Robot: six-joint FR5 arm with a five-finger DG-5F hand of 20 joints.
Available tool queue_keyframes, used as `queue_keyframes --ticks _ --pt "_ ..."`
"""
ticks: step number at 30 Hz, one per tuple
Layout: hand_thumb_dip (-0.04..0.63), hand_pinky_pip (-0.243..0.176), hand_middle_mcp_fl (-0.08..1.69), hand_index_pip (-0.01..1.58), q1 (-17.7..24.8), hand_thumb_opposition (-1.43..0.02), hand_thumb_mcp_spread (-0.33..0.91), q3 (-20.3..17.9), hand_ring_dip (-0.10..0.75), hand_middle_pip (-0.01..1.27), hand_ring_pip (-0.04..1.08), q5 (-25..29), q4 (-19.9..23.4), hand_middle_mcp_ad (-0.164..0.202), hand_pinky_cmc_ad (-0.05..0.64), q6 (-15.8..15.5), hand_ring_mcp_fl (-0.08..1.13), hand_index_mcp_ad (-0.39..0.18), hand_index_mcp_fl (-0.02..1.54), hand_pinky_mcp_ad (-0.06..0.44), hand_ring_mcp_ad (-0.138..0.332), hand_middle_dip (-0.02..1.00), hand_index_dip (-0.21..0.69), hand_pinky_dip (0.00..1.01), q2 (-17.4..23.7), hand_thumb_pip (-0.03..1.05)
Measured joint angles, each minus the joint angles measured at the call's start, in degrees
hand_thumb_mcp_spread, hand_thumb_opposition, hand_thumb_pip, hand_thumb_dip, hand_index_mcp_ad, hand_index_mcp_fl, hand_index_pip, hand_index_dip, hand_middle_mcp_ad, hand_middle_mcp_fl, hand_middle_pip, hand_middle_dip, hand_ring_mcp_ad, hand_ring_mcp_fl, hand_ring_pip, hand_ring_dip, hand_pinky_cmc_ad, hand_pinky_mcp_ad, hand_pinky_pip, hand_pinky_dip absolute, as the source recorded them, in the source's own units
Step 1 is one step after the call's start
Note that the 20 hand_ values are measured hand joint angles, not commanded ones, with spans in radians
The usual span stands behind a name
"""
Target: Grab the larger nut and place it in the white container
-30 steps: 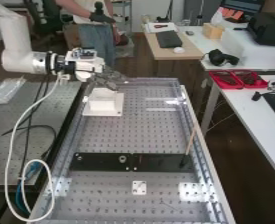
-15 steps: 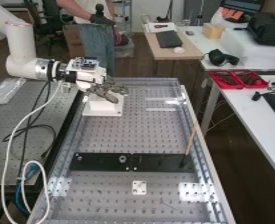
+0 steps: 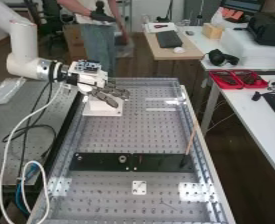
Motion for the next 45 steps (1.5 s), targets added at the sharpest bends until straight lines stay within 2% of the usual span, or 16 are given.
queue_keyframes --ticks 2,5,9,12,17,21,26,38,45 --pt "0.253 -0.033 0.07 1.26 -0.4 -0.83 0.29 0.2 0.056 0.13 0.1 -0.4 -0.7 0.035 0.328 -0.2 0.0 -0.113 0.02 0.274 0.113 0.19 0.106 0.4 0.5 0.71" --pt "0.257 -0.061 0.07 1.23 -1.6 -0.82 0.27 0.8 0.056 0.13 0.09 -1.4 -1.7 0.037 0.332 -0.9 0.0 -0.113 0.02 0.271 0.113 0.19 0.087 0.42 2.3 0.71" --pt "0.253 -0.065 0.07 1.08 -4.2 -0.82 0.24 2.0 0.056 0.13 0.09 -4.0 -2.8 0.033 0.328 -2.2 0.0 -0.113 0.02 0.274 0.113 0.19 0.063 0.44 5.7 0.71" --pt "0.253 -0.075 0.07 0.97 -7.6 -0.81 0.23 3.6 0.056 0.13 0.09 -7.7 -3.5 0.037 0.337 -3.7 0.0 -0.112 0.01 0.278 0.113 0.19 0.047 0.46 8.5 0.71" --pt "0.253 -0.075 0.07 0.85 -13.8 -0.8 0.21 7.6 0.056 0.13 0.09 -14.6 -5.6 0.033 0.351 -4.5 0.0 -0.113 0.01 0.278 0.115 0.19 0.031 0.46 10.2 0.71" --pt "0.239 -0.075 0.07 0.67 -18.0 -0.8 0.21 11.0 0.056 0.13 0.09 -19.0 -7.4 0.035 0.353 -5.0 0.0 -0.11 0.01 0.293 0.117 0.19 0.031 0.46 10.5 0.68" --pt "0.236 -0.075 0.07 0.56 -23.8 -0.79 0.21 16.7 0.056 0.13 0.09 -24.2 -10.1 0.038 0.367 -5.9 0.0 -0.106 0.02 0.297 0.126 0.19 0.031 0.46 10.4 0.67" --pt "0.236 -0.075 0.07 0.49 -28.3 -0.79 0.21 20.8 0.056 0.13 0.09 -24.9 -13.5 0.04 0.367 -4.2 0.0 -0.106 0.01 0.297 0.127 0.19 0.059 0.46 8.4 0.66" --pt "0.236 -0.075 0.07 0.39 -29.1 -0.79 0.21 21.3 0.056 0.13 0.09 -25.1 -14.1 0.04 0.367 -4.3 0.0 -0.106 0.02 0.293 0.127 0.19 0.063 0.46 7.8 0.65"
